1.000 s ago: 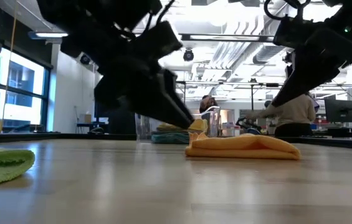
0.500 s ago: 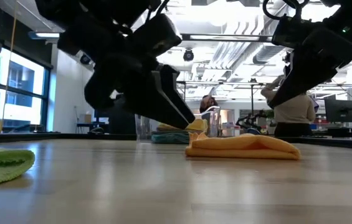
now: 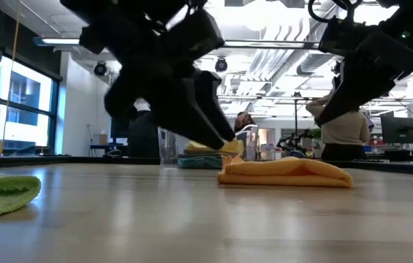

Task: Fold microfiber towels
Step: Fold the orange towel

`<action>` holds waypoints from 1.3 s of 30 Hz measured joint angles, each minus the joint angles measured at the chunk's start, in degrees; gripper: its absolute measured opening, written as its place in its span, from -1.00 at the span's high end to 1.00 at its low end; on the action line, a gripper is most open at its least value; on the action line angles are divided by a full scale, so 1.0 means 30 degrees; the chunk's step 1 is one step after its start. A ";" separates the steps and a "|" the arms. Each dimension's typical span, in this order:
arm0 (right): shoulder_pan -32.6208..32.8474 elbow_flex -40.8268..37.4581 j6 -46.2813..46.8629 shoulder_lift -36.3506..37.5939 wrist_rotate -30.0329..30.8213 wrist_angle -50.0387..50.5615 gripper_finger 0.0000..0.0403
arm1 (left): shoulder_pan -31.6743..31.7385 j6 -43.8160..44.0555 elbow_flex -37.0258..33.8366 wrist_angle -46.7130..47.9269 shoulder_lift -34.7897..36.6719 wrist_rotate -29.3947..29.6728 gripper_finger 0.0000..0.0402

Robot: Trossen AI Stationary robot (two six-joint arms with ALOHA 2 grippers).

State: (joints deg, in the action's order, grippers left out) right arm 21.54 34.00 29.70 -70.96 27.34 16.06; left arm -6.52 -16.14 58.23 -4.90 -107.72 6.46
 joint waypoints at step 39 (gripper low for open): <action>0.4658 0.0732 -0.0050 -0.5741 0.2149 -0.4555 -0.39 | 0.1649 0.5730 0.0905 -0.1809 -0.1217 -0.1816 0.99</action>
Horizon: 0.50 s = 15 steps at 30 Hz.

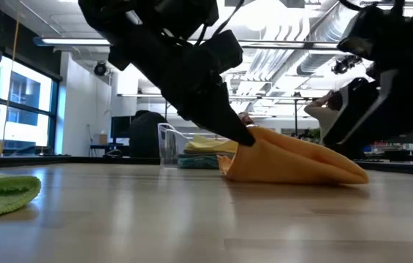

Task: Fold microfiber towels
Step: Fold the orange towel

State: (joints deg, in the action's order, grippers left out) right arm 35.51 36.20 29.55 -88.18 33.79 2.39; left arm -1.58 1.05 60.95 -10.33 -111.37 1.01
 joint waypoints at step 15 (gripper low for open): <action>0.2212 0.5186 0.3174 -0.6567 0.5120 0.9046 -0.17 | 0.0158 0.0455 0.0000 0.0008 0.0000 -0.0630 1.00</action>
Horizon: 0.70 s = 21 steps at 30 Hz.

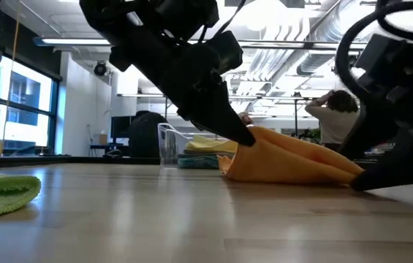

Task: Fold microfiber towels
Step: Fold the orange towel

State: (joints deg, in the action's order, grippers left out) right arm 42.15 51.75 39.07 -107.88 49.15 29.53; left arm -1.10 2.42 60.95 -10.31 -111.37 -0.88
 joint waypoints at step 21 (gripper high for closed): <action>0.0204 0.3399 0.1252 -0.0435 -0.0695 0.6979 0.95 | -0.0974 0.1503 0.0022 0.0733 0.0026 0.0027 1.00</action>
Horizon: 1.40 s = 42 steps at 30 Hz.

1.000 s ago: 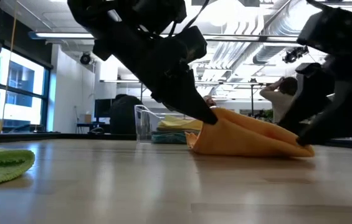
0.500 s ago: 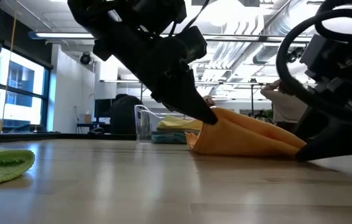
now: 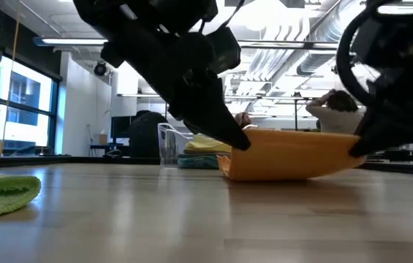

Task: Fold microfiber towels
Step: Fold the orange towel

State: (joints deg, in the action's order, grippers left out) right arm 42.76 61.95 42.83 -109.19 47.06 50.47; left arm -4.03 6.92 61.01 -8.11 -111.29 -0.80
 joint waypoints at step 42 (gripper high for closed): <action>-0.8050 0.0785 -0.5663 0.0902 -0.1761 -0.1057 1.00 | 0.1295 0.3482 -0.0041 0.4752 0.1137 1.1009 0.75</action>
State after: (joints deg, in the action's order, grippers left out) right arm 18.61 64.31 25.84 -106.48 41.78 47.30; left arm -0.14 17.37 60.89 6.15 -107.88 32.23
